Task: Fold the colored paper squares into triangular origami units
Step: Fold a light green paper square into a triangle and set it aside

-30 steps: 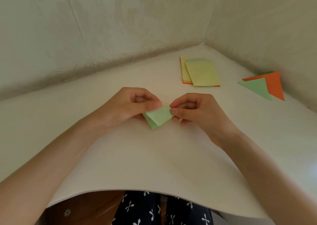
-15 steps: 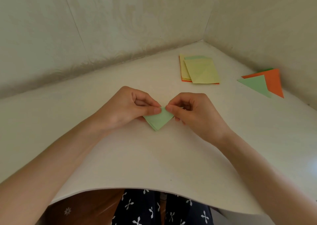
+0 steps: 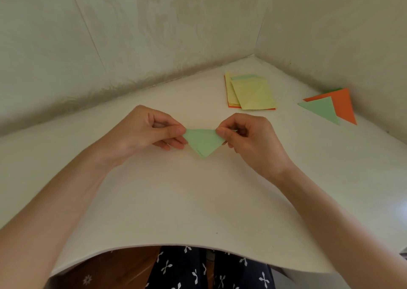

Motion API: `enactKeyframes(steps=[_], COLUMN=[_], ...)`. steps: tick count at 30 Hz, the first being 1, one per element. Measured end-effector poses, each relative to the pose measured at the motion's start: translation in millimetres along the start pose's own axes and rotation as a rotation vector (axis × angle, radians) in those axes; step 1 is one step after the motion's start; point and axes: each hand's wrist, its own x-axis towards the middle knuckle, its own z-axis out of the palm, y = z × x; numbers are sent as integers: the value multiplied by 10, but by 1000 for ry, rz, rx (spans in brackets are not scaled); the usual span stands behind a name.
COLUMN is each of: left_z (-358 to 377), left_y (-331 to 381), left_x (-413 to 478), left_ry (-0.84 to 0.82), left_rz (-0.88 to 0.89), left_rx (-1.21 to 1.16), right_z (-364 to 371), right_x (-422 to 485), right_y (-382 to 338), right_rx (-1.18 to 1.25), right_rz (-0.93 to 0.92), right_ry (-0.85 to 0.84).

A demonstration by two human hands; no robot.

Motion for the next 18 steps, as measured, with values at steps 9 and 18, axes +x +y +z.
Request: enactKeyframes(steps=[9, 18], left_z=[250, 408], left_y=[28, -6], left_x=[-31, -42], left_ry=[-5, 367], left_rz=[128, 181], left_rx=[96, -164], right_z=[30, 61], right_x=[-16, -8], right_y=[-55, -114], right_rx=[106, 354], right_rz=[-6, 241], right_ry=[-55, 5])
